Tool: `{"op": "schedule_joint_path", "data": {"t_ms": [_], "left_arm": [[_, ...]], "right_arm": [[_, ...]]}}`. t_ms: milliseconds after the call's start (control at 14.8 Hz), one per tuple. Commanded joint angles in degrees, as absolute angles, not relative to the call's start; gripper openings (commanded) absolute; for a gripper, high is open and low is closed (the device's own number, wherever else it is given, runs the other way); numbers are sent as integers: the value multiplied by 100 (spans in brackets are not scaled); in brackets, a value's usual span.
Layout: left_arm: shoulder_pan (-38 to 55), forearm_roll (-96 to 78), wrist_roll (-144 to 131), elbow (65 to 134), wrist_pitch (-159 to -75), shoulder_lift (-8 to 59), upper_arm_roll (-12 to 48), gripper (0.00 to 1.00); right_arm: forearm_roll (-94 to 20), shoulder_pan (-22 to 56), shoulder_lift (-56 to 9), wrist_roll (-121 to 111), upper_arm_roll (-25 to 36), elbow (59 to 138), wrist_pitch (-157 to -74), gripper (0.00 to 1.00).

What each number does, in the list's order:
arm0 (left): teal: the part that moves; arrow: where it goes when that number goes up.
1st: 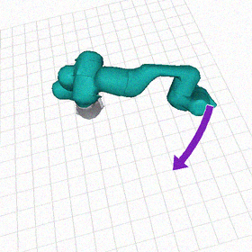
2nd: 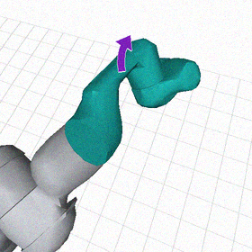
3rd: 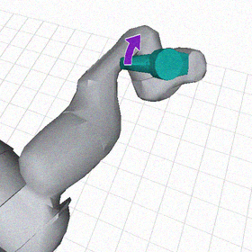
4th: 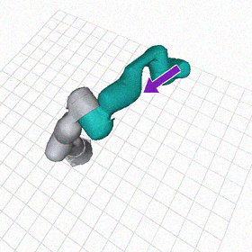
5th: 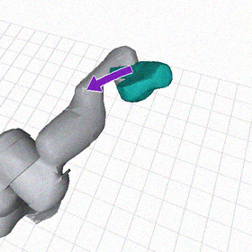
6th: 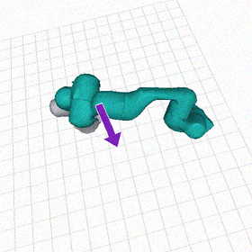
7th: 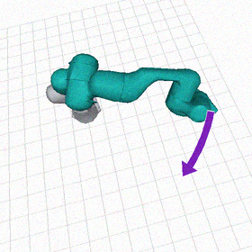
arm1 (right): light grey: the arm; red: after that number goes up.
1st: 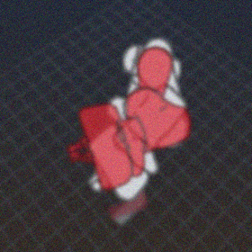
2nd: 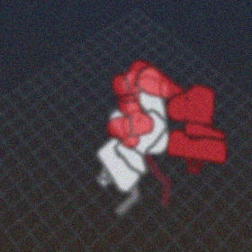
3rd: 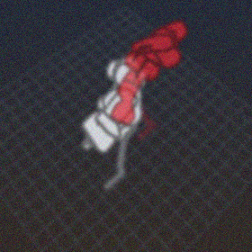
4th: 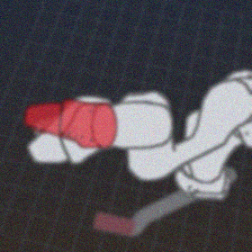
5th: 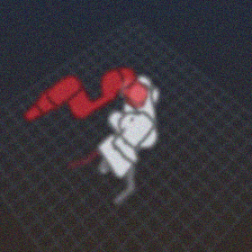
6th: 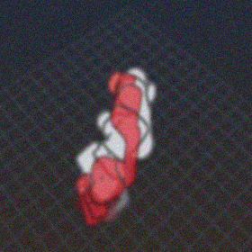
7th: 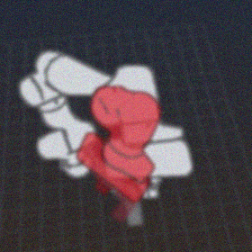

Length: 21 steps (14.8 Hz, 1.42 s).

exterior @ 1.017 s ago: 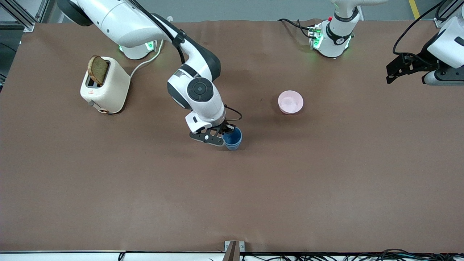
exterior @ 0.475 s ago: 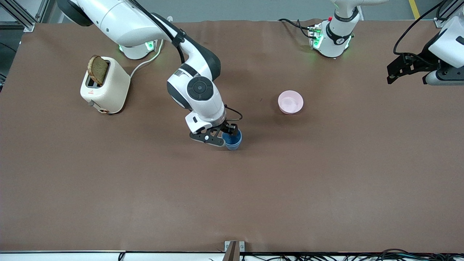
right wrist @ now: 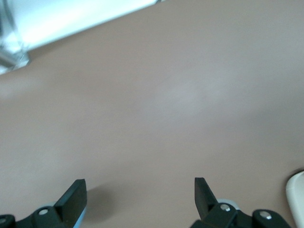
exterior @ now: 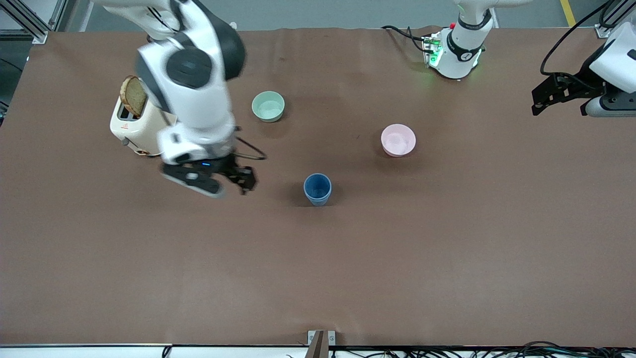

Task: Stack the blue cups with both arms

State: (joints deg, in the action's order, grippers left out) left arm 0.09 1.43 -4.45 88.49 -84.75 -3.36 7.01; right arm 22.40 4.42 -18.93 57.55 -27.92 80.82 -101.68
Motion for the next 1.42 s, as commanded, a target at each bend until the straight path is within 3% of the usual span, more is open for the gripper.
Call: {"op": "schedule_joint_path", "data": {"t_ms": [0, 339, 746, 1356], "left_arm": [[0, 62, -378, 8614, -8473, -237, 686, 100], [9, 105, -396, 8604, -8473, -237, 686, 100], [0, 79, -396, 8604, -8437, -237, 686, 100], [9, 53, -431, 8613, -8420, -237, 686, 100]], "right_arm": [[2041, 106, -1381, 5083, -2446, 8359, -9933, 100], [714, 141, -590, 2552, -627, 8402, -9405, 100], [9, 158, 96, 909, 534, 8429, -8386, 100], [35, 79, -44, 195, 554, 8051, -8341, 100]]}}
